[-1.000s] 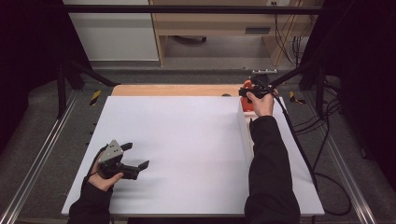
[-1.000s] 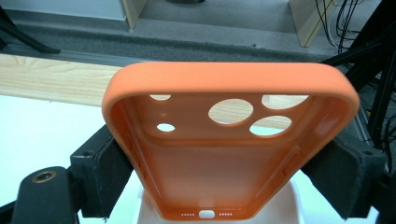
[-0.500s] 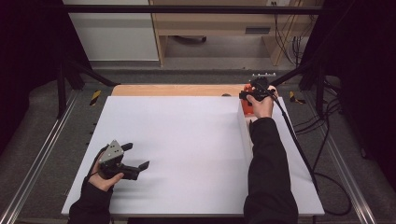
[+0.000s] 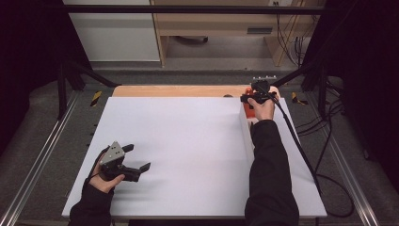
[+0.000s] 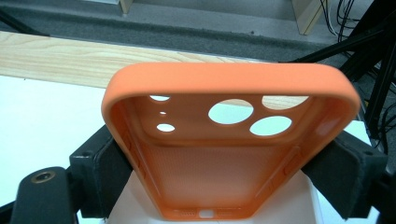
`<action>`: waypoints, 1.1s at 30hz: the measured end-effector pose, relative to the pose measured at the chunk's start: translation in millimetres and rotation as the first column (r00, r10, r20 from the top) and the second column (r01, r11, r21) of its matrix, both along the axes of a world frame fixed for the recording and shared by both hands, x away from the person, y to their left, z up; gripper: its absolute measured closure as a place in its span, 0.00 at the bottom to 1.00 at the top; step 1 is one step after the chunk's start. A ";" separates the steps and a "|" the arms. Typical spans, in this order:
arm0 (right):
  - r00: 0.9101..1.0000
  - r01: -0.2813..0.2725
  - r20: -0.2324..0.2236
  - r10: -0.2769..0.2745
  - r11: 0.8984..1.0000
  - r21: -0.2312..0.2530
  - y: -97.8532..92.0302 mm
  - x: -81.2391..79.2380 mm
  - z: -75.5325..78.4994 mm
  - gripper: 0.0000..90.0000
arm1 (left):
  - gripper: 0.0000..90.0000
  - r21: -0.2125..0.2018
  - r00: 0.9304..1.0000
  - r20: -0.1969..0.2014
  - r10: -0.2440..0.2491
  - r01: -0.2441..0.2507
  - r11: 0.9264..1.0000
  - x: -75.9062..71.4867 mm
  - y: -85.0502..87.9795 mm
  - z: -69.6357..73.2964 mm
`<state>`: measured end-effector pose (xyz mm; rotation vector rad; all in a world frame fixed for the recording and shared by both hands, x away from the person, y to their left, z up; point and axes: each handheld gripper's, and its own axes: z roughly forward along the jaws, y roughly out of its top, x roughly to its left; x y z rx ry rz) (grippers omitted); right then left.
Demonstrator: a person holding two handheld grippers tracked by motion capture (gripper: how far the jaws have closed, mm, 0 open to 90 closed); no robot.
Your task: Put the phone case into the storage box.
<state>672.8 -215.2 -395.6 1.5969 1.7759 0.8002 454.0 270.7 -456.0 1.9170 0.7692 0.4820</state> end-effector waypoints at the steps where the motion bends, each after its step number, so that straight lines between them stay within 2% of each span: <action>1: 1.000 0.001 0.003 -0.001 1.000 0.000 -0.2 0.0 -0.4 0.17 | 0.00 0.001 1.000 0.000 -0.001 0.001 1.000 0.0 -0.1 -0.1; 13: 1.000 -0.007 -0.002 0.007 1.000 0.009 -1.7 0.1 -0.5 0.15 | 0.00 0.003 1.000 0.000 -0.003 0.003 1.000 -0.1 -0.3 -0.4; 18: 0.999 -0.028 -0.014 0.029 0.999 0.032 -2.0 0.4 -0.3 0.05 | 0.00 0.003 1.000 -0.001 -0.002 0.002 1.000 0.1 0.0 -0.6; 20: 0.999 -0.030 -0.015 0.030 0.999 0.036 -2.5 0.1 0.2 0.03 | 0.00 0.002 1.000 -0.002 -0.003 0.003 1.000 0.1 -0.1 -0.6; 24: 1.000 -0.020 -0.001 0.020 0.999 0.038 -4.5 -1.4 3.5 0.02 | 0.00 0.002 1.000 -0.001 -0.002 0.002 1.000 0.0 -0.2 -0.6; 33: 0.999 -0.042 0.024 0.041 0.998 0.048 -6.8 -6.0 10.2 0.02 | 0.00 0.004 1.000 -0.001 -0.003 0.003 1.000 0.0 -0.5 -0.6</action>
